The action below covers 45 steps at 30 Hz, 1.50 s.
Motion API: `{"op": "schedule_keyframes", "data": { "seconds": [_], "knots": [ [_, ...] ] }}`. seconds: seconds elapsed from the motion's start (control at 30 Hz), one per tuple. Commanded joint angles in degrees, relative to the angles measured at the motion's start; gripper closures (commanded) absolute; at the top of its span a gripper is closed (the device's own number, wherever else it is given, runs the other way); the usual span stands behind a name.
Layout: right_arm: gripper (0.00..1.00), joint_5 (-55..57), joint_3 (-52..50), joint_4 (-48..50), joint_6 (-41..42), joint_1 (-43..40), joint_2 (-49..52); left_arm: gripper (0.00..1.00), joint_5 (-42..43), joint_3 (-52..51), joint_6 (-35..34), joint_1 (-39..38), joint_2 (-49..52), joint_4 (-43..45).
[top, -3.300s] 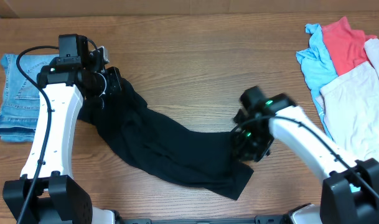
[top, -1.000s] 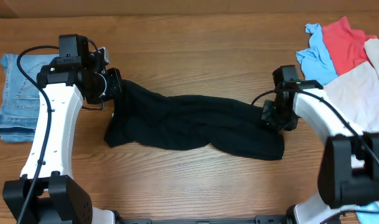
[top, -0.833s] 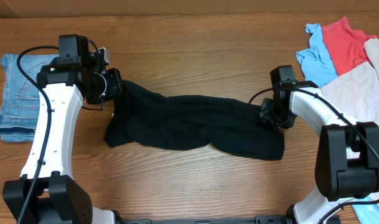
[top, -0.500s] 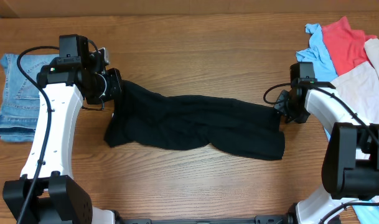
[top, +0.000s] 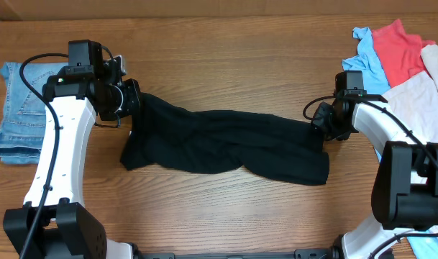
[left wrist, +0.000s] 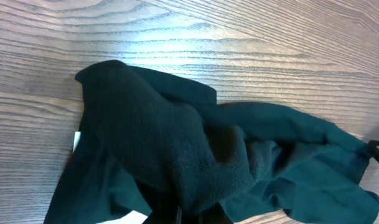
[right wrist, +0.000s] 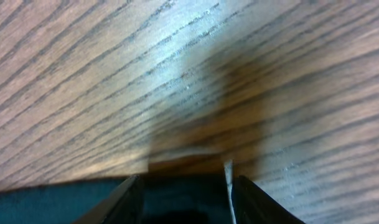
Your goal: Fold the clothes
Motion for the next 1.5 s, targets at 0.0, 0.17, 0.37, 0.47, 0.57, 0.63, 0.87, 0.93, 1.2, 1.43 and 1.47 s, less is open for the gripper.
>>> {"op": "schedule_keyframes", "data": {
  "seconds": [0.0, 0.17, 0.37, 0.47, 0.57, 0.63, 0.87, 0.93, 1.2, 1.43, 1.47],
  "knots": [
    [0.63, -0.35, 0.04, 0.37, -0.37, 0.11, 2.38, 0.96, 0.17, 1.27, 1.33, -0.07, 0.33, 0.11],
    [0.96, -0.35, 0.13, -0.57, -0.35, 0.11, 2.78, 0.96, 0.17, 1.27, 1.33, -0.04, 0.33, 0.13],
    [0.96, 3.89, 18.78, -16.06, -3.89, -1.42, -2.34, 0.96, 0.00, 5.49, 1.99, 0.66, 0.13, 1.75],
    [0.96, 4.24, 37.09, -27.65, -6.05, -1.90, -4.17, 0.96, -0.02, 14.32, 2.03, 1.31, -0.13, -0.39],
    [0.96, 4.48, 56.57, -40.35, -6.23, -1.95, -4.42, 0.96, 0.00, 25.81, 2.03, 1.46, -0.20, -6.23],
    [0.96, 4.48, 65.53, -46.66, -6.23, -1.95, -4.59, 0.96, -0.02, 32.46, 3.19, 1.46, -0.44, -11.54],
    [0.96, 4.48, 77.37, -55.49, -6.23, -1.95, -9.60, 0.96, 0.00, 44.28, 4.22, 4.02, -4.09, -22.27],
    [0.96, 4.87, 77.37, -55.69, -6.23, -1.95, -11.37, 0.96, -0.07, 44.78, 5.49, 4.61, -7.15, -22.51],
    [0.96, 6.69, 77.26, -55.45, -7.52, -1.97, -4.04, 0.96, -0.07, 43.67, 5.86, 4.55, -8.74, -23.91],
    [0.67, 6.80, 77.15, -54.71, -7.48, -1.97, 13.99, 0.96, -1.31, 37.53, 5.88, 4.42, -0.83, -21.64],
    [0.67, 6.75, 77.15, -55.71, -7.37, -1.97, 15.50, 0.96, -1.31, 36.72, 5.88, 4.42, 0.66, -21.27]
  ]
}}
